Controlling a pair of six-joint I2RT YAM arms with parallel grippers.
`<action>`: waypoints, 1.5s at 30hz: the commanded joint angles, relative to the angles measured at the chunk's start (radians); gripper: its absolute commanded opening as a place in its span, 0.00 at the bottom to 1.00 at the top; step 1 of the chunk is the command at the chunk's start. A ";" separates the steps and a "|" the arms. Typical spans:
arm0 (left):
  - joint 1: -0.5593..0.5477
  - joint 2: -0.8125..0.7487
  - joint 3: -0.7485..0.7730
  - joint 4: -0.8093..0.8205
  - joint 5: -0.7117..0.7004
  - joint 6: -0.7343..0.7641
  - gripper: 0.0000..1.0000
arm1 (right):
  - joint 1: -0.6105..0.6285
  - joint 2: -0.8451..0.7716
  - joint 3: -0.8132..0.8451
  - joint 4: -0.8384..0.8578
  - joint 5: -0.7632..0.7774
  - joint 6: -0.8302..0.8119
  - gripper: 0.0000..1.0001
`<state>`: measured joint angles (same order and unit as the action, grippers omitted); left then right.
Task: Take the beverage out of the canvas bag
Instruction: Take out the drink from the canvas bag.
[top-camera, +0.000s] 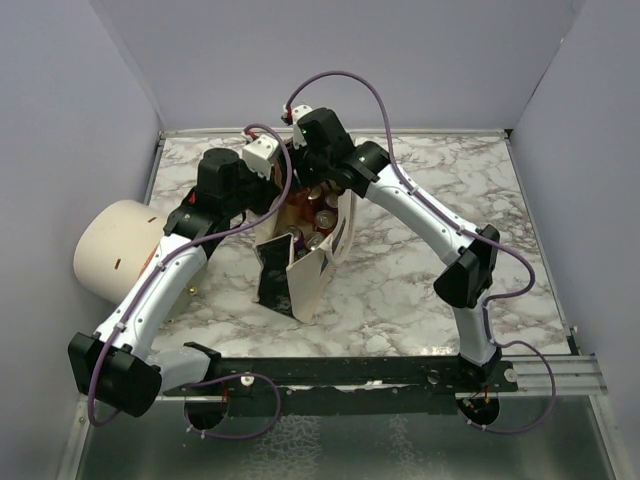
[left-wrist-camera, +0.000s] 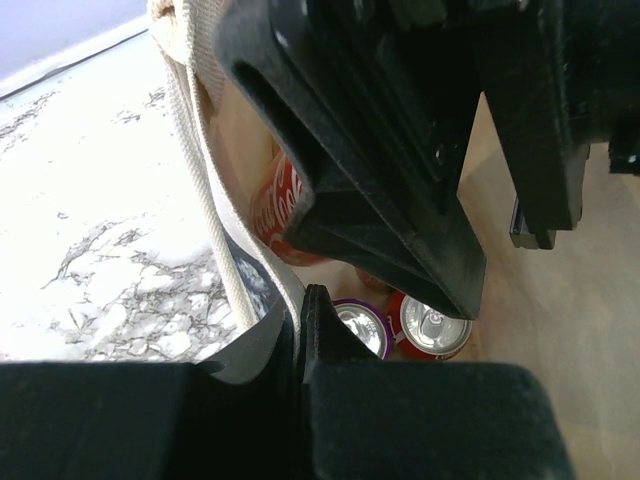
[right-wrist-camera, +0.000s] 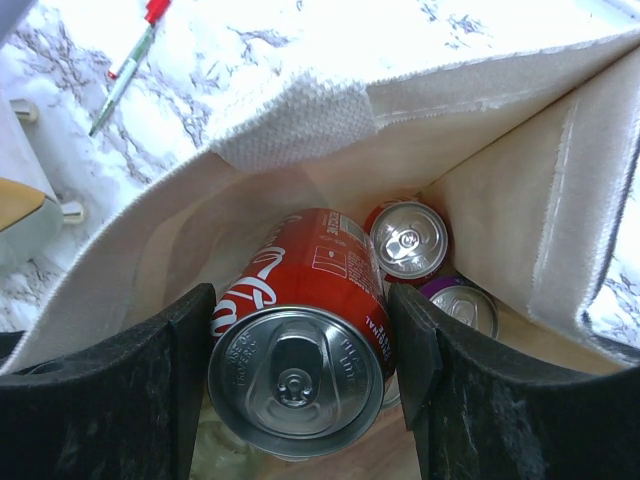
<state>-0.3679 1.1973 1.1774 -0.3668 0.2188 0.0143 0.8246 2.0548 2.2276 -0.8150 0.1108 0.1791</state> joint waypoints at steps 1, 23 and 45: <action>0.000 -0.060 -0.028 0.130 -0.047 0.025 0.00 | -0.001 -0.098 -0.055 0.082 -0.021 -0.010 0.02; -0.001 -0.061 0.027 0.086 -0.179 -0.033 0.00 | -0.022 -0.369 -0.013 0.030 -0.030 0.023 0.02; -0.001 -0.100 0.042 0.034 -0.098 -0.036 0.00 | -0.022 -0.931 -0.546 -0.257 0.341 0.173 0.02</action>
<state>-0.3687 1.1534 1.1595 -0.3885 0.1005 -0.0273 0.8028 1.2438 1.9526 -1.0634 0.3847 0.2546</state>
